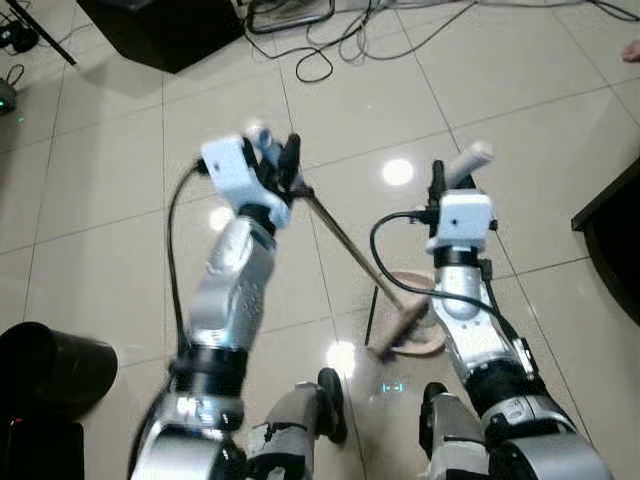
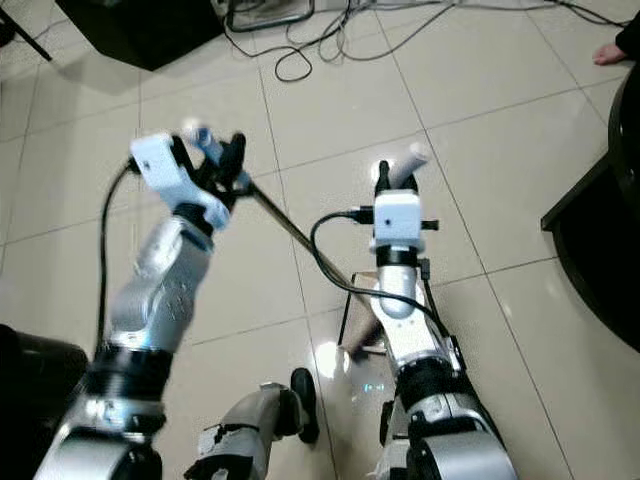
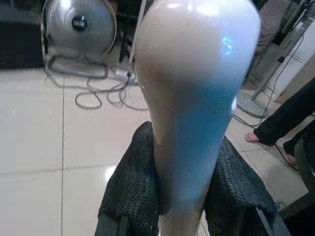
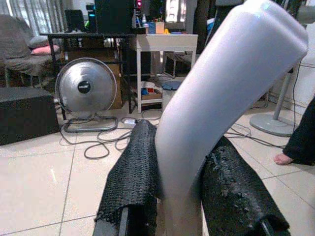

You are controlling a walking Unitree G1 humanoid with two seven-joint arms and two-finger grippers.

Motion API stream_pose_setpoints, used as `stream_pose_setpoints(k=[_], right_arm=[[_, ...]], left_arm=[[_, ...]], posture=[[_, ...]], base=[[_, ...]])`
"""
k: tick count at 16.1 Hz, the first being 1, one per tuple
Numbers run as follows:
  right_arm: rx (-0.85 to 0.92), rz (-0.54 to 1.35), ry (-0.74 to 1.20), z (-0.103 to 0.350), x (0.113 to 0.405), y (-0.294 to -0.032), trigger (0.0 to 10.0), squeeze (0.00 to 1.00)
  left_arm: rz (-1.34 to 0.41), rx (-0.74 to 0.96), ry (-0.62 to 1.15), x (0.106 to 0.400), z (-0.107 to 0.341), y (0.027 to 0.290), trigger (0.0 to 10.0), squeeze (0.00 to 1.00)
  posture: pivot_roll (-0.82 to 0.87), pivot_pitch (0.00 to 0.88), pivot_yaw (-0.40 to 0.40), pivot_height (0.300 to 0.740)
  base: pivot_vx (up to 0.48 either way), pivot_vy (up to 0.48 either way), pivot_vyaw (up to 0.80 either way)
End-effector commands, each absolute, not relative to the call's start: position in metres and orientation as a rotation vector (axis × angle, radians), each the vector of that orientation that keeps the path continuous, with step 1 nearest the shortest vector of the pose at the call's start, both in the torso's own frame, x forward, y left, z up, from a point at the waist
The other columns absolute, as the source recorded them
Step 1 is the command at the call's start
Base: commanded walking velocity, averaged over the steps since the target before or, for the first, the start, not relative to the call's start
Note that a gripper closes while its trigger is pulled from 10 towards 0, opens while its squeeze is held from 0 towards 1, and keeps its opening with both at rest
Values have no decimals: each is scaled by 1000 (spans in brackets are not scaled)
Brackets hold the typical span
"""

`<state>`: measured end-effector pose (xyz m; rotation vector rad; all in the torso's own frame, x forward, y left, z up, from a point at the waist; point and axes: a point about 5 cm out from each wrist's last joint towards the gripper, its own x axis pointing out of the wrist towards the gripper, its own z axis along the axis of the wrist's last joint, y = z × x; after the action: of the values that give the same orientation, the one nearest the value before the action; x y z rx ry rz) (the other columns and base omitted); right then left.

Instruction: Sweep floor

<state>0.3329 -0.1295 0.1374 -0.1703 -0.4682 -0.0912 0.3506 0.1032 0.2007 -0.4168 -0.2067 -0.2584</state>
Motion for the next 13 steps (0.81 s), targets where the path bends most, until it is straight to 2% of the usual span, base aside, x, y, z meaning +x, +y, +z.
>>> stream_pose_setpoints(k=[1,7,9,13], right_arm=[[-126,-72,-442,129,326,-127,10000,0],[-101,-68,-501,143,320,-142,10000,0],[-87,-80,-520,149,320,-148,10000,0],[-58,-94,-549,161,316,-156,10000,0]], left_arm=[[-262,-399,-261,355,212,115,10000,0],[-243,-320,-316,380,235,147,10000,0],[-199,-270,-344,390,249,169,10000,0],[-117,-42,-333,398,261,209,10000,0]], posture=[[131,232,187,740],[85,168,173,740],[76,144,176,740],[63,92,173,740]], base=[[0,0,0],[0,0,0],[0,0,0],[0,0,0]])
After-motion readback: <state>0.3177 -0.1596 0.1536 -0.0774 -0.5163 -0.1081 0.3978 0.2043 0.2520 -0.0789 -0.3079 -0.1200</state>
